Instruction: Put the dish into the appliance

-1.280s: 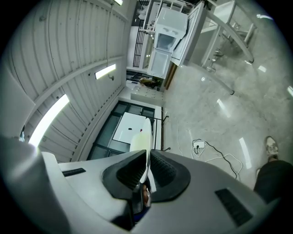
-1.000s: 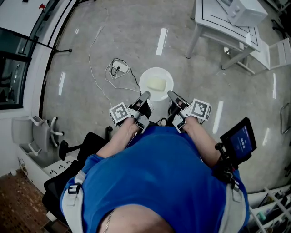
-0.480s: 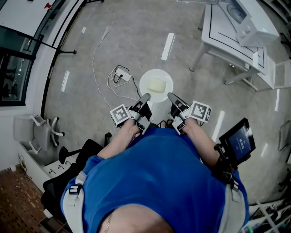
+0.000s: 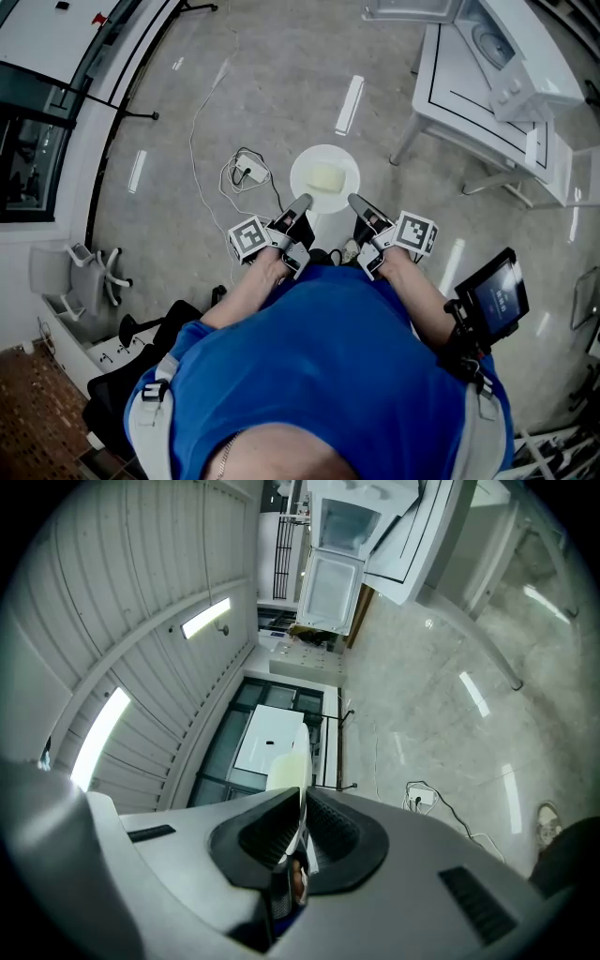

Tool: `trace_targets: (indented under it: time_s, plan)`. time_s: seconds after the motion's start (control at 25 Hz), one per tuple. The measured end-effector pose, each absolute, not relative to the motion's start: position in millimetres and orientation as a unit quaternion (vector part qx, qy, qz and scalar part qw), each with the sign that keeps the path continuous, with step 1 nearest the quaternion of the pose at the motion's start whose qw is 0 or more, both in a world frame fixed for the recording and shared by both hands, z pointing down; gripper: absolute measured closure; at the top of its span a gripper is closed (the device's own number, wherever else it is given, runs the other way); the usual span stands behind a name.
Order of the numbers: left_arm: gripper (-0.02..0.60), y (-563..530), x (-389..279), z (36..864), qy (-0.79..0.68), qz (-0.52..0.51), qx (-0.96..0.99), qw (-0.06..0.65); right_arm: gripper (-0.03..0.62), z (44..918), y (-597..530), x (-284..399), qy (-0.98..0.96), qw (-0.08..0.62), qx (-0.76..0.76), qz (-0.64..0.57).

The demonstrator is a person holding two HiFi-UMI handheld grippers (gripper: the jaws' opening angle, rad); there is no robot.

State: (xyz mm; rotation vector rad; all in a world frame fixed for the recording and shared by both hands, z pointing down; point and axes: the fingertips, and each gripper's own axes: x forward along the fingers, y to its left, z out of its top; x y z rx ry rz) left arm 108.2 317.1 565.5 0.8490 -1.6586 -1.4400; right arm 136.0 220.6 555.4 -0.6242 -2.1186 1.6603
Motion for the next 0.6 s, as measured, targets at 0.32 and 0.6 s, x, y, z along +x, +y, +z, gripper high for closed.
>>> trace_targets:
  time_s: [0.32, 0.6]
  plan:
    - [0.568, 284, 76, 560, -0.647, -0.549, 0.349, 0.397, 0.579, 564, 186, 114, -0.752, 0.2, -0.182, 0.602]
    - [0.568, 265, 26, 559, -0.631, -0.538, 0.373, 0.416, 0.579, 563, 170, 72, -0.765, 0.189, -0.155, 0.596]
